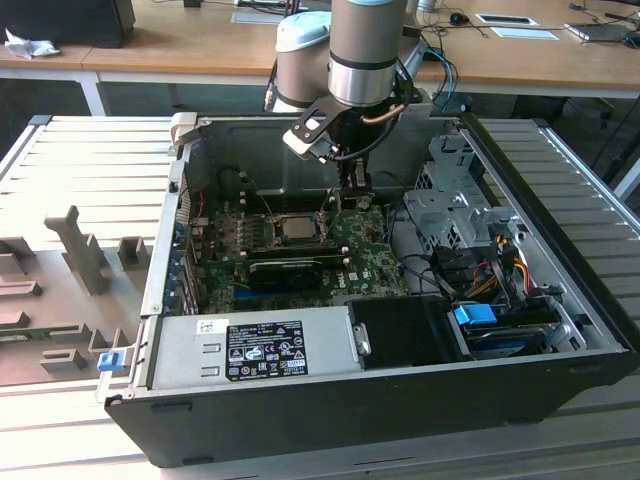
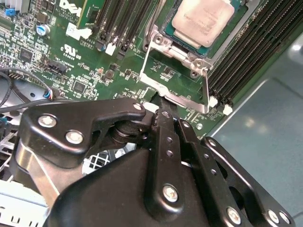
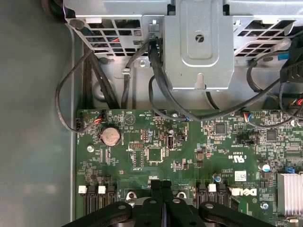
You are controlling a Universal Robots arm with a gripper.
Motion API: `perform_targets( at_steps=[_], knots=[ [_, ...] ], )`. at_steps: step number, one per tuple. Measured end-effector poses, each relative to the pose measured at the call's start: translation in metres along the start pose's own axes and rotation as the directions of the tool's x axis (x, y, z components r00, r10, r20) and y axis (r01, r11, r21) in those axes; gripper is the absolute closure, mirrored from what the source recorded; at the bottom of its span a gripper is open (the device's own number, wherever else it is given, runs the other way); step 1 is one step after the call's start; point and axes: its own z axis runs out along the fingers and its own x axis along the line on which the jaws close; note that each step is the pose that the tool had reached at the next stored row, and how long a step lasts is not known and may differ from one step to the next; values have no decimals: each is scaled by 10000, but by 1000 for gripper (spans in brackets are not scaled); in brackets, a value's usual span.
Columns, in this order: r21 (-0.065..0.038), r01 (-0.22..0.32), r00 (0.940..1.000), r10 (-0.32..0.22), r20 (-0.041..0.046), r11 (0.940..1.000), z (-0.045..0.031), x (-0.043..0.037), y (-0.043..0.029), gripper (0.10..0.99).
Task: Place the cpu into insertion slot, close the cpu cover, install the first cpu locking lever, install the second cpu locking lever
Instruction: 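Close the cpu cover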
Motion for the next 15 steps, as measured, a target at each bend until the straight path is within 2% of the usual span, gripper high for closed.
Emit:
perform_targets(
  at_steps=[5,15],
  knots=[
    [-1,-1,10000,1,-3,10000,-12,1,-53,980],
    [0,0,10000,0,0,10000,-19,1,-233,980]
  ],
)
